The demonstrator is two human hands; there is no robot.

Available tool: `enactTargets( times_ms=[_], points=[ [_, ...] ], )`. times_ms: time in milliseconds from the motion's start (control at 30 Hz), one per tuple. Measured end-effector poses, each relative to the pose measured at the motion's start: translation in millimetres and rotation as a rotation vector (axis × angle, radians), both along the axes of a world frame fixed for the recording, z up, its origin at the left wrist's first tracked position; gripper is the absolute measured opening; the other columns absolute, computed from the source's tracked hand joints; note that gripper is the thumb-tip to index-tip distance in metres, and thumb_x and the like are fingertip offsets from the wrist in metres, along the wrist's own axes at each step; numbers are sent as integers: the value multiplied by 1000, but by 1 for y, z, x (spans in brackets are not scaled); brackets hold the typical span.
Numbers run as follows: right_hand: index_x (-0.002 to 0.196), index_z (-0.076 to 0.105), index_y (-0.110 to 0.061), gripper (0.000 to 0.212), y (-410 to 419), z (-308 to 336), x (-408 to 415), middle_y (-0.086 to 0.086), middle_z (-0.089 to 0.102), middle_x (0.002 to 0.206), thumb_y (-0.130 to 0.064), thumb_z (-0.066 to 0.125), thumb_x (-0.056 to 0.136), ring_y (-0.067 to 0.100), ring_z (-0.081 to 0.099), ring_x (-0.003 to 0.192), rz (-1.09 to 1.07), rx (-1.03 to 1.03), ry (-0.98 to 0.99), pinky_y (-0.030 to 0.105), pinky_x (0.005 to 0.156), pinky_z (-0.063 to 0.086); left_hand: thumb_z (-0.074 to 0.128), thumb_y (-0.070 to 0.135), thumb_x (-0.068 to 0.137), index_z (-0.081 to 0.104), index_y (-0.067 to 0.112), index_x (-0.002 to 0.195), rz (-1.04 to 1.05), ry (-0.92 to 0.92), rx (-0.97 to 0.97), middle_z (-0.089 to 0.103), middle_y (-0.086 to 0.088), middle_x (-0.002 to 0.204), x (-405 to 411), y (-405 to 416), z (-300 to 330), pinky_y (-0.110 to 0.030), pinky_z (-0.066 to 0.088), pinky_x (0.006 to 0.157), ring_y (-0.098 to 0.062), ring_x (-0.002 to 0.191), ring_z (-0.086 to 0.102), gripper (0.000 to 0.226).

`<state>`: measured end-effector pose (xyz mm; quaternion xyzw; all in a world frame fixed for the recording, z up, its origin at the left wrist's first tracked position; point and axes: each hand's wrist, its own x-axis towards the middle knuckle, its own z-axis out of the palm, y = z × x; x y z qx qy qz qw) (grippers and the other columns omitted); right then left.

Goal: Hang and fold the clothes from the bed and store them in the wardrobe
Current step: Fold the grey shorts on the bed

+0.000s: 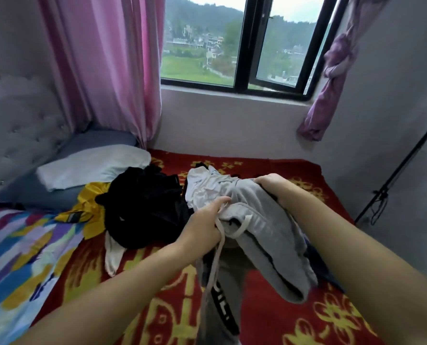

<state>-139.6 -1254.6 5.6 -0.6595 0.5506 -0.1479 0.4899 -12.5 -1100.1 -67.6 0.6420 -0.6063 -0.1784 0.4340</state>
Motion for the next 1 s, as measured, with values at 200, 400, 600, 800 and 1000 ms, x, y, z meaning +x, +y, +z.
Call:
enactTargets(
  times_ms=[200,400,600,800,1000],
  points=[
    [151,21,-30,95,39,-3,-16,-10,23,156,-80,47,75,19,37,135,405,-37,177,35,92,44,52,7,88,65,12,98,117,271,198,64,1,96,31,-43,34,-25,44,80,-14,91,58,17],
    [147,20,-36,86,90,-43,-6,-6,48,137,-57,67,78,13,53,115,446,-65,110,29,86,51,55,6,84,61,11,98,-121,238,693,60,-8,100,36,-48,44,-38,51,87,-21,92,58,15],
    [110,63,-19,29,71,-44,-14,6,67,103,-10,55,83,19,63,95,293,-163,94,36,87,53,67,23,85,53,16,123,-348,-68,758,59,-6,117,32,-38,64,-38,49,96,-20,106,59,41],
    [99,65,-41,19,57,-3,-38,-12,67,91,-52,59,86,3,60,82,610,-228,139,25,77,47,61,20,87,57,20,121,-454,-269,784,62,-7,118,35,-42,93,-38,50,94,-21,108,60,35],
    [108,65,-13,67,38,-15,-47,1,74,98,-72,50,80,17,71,89,309,208,63,30,74,56,62,28,88,61,19,101,-468,-242,816,64,3,99,38,-51,90,-20,53,71,-7,82,62,16]
  ],
)
